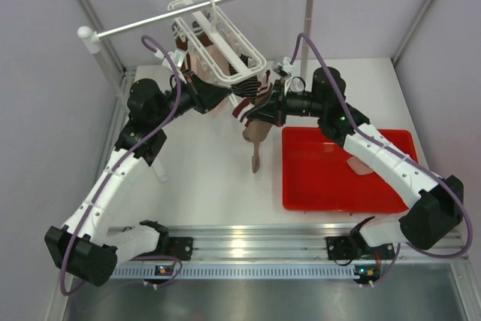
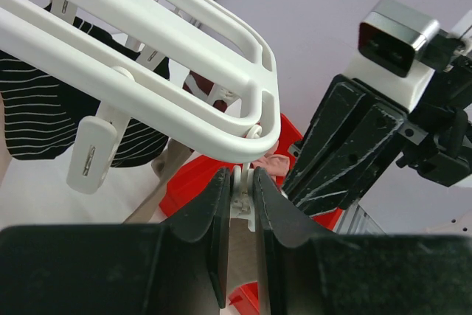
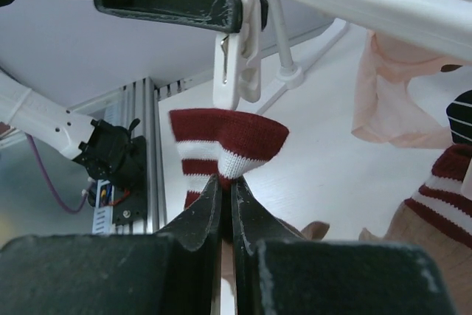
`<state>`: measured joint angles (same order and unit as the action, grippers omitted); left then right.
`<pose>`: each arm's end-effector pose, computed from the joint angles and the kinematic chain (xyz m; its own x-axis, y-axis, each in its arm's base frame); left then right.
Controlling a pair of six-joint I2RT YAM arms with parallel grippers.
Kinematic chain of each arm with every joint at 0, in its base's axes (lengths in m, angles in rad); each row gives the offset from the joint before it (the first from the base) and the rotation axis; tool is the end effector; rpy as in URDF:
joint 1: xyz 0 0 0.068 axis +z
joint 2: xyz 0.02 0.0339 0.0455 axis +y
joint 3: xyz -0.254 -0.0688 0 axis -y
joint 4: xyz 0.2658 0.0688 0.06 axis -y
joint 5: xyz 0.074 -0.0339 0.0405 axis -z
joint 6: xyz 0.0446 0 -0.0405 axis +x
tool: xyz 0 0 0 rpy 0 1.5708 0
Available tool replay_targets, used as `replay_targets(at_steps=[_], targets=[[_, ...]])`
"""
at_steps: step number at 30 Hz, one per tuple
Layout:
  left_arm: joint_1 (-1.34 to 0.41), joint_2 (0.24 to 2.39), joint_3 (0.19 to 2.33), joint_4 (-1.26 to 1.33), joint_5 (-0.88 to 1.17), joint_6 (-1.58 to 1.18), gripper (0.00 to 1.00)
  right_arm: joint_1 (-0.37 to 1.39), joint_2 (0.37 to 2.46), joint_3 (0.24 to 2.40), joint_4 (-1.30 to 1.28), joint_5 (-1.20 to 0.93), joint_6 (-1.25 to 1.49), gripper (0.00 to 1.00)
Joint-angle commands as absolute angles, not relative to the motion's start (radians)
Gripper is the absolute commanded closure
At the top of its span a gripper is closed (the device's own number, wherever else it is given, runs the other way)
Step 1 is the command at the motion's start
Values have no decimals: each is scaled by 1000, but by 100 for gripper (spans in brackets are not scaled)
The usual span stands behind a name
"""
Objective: Clip the socks to the hanger
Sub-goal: Clamp the sock onto the hanger.
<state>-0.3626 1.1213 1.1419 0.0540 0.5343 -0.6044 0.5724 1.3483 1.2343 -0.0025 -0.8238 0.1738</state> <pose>0.2595 -0.1228 0.4161 -0.3860 -0.3767 -0.8421 0.6815 0.4989 -0.5355 0.2668 0.2108 0.3785 -0.2658 -0.0315 -0.9635 -0.9489 0.1846 0.2558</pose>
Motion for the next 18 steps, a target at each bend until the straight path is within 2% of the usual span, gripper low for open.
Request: replay_targets(at_steps=[1,18], targets=[[-361,1114,1154,107,552,-623,100,595,1377,1241,132,-784,249,100],[-361,1118,1144,132,561,-649,100,612,1416,1264,149,-781,239,100]])
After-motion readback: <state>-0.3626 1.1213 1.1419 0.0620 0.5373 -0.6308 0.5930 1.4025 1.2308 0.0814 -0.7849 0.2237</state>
